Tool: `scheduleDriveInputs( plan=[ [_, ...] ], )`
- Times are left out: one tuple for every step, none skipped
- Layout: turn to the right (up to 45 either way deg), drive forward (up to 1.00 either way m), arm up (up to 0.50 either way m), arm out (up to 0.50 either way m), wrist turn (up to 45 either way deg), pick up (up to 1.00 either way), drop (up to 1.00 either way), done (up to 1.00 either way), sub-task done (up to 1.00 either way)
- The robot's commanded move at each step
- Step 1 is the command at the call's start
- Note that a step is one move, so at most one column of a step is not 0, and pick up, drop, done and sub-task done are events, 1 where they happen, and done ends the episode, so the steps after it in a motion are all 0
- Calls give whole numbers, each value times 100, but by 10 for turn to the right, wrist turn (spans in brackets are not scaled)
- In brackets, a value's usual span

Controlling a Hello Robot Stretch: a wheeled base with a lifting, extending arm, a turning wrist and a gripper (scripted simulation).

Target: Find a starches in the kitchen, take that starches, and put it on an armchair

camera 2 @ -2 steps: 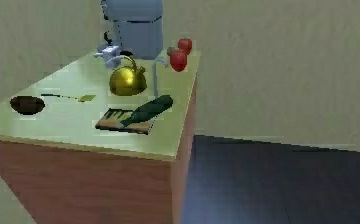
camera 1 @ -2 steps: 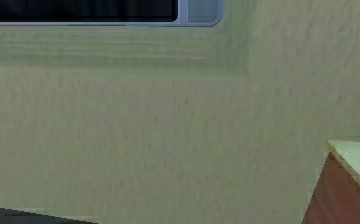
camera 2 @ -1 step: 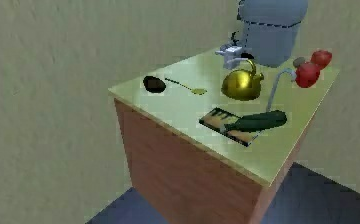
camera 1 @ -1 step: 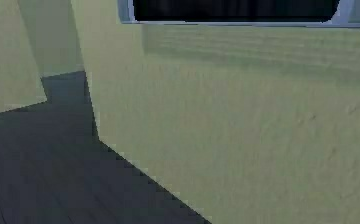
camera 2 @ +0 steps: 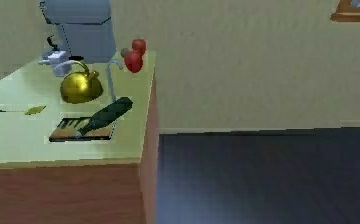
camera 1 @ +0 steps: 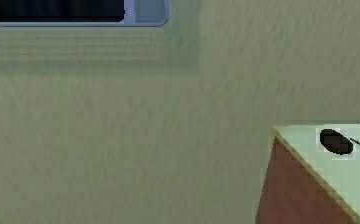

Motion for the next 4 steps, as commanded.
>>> scheduleDriveInputs(
  plan=[
    [180,0,0,0,0,0,0,0,0],
    [0,50,0,0,0,0,0,0,0],
    [-420,0,0,0,0,0,0,0,0],
    [0,0,50,0,0,0,0,0,0]
  ],
)
